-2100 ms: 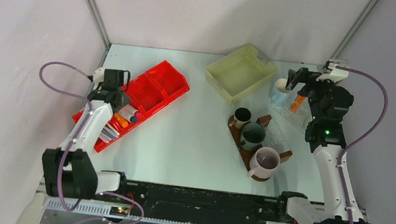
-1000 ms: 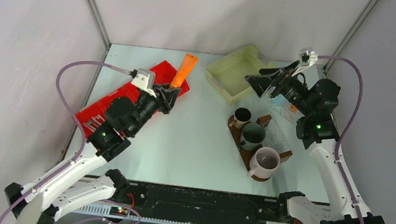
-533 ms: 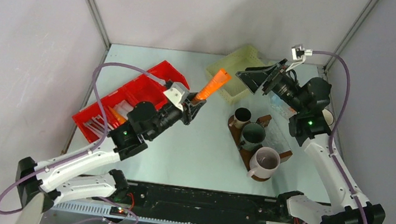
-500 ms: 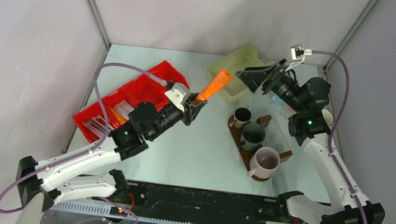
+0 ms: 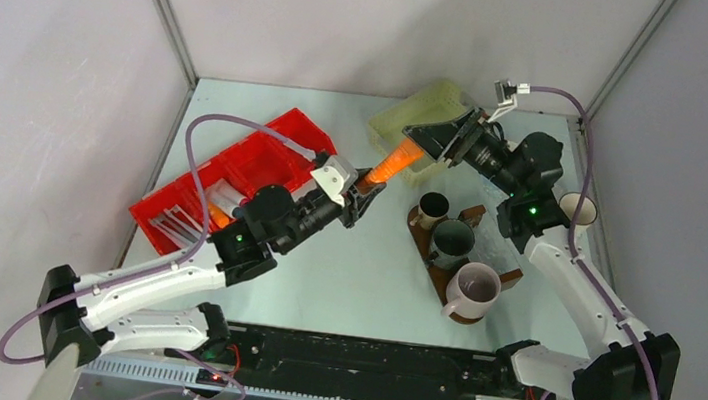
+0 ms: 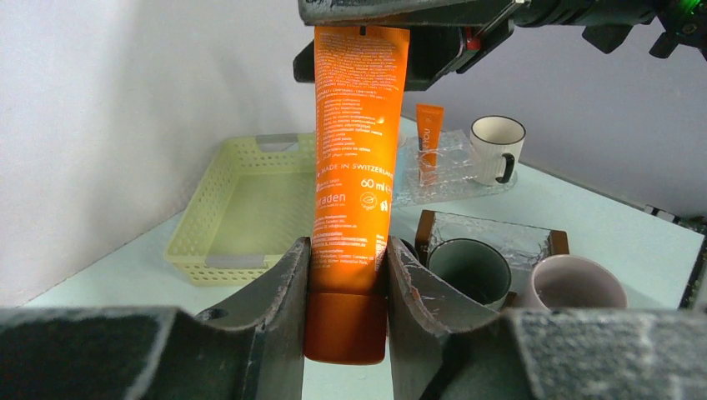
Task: Prepare toiletry sets of a toothbrush and toothpaste on the tray
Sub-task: Place the toothpaste in the toothpaste holder.
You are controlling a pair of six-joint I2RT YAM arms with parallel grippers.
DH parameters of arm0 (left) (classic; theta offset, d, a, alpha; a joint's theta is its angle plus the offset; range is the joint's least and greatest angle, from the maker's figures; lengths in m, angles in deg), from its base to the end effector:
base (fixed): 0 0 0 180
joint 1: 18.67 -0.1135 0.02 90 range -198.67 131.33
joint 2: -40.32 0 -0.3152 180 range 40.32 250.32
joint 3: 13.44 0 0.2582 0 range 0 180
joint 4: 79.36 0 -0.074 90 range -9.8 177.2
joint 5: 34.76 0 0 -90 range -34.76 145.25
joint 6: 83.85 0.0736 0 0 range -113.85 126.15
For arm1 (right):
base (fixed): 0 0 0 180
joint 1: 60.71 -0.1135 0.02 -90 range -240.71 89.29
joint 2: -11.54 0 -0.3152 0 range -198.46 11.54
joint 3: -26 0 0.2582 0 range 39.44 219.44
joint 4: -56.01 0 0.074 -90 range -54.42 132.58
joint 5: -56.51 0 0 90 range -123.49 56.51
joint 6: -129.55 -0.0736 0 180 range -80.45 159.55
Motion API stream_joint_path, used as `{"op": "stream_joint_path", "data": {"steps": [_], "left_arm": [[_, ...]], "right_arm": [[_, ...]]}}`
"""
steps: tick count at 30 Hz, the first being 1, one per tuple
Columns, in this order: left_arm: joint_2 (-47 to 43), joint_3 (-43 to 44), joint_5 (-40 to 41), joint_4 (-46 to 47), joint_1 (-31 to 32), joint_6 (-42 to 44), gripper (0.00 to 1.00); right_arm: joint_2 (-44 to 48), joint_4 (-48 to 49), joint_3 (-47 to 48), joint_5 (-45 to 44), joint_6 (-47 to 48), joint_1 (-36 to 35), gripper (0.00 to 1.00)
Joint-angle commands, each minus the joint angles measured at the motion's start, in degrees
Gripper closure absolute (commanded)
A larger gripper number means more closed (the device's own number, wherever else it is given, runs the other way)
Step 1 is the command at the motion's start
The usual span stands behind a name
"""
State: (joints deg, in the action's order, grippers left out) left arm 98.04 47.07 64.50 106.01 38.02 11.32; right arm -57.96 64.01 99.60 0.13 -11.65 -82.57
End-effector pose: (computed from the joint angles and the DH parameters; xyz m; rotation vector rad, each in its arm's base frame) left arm 0.1498 -0.2064 0.4134 0.6306 1.3167 -0.6228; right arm 0.2627 0.1493 0.4556 -0.1583 1.5524 1.4312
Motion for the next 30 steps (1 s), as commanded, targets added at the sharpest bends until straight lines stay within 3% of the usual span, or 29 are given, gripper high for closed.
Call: {"op": "stream_joint_path", "data": {"steps": [1,13,15,16,18,20,24,26,27,30], "left_arm": [[0.3,3.4,3.1,5.2,1.2,2.3,0.99],[1.2,3.2,8.6,5.4,2.8,4.4,0.99],[1.3,3.0,9.4,5.7,2.9,4.4,0.99],[1.3,3.1,9.6,5.8,2.9,4.4,0.99],[1.4,3.0,10.0,5.8,2.9,4.4,0.95],[1.5,3.0,10.3,5.7,3.0,4.4,0.89],[1.4,2.9,11.5,4.7,3.0,4.3,0.68],[1.1,2.9,12.2,3.9,3.0,4.3,0.48],[0.9,3.0,13.1,3.3,3.0,4.2,0.33],[-0.4,2.9,15.5,2.0,3.0,3.4,0.04]], "right_arm": [[-0.5,3.6,2.2,-2.0,-2.1,-1.7,0.41],[0.6,1.1,2.2,-6.4,-0.4,-3.0,0.63],[0.8,0.9,2.2,-6.6,-0.2,-3.0,0.7],[0.8,0.8,2.2,-6.7,-0.1,-3.0,0.78],[0.9,0.6,2.2,-6.8,0.1,-3.0,0.93],[1.0,0.7,2.2,-6.8,0.6,-3.0,1.0],[1.5,1.6,2.2,-6.5,2.7,-3.0,1.0],[1.9,1.7,2.2,-6.6,4.3,-2.9,1.0],[2.3,1.6,2.2,-6.8,5.7,-2.8,1.0],[3.6,0.7,2.2,-7.3,9.8,-2.0,1.0]]}}
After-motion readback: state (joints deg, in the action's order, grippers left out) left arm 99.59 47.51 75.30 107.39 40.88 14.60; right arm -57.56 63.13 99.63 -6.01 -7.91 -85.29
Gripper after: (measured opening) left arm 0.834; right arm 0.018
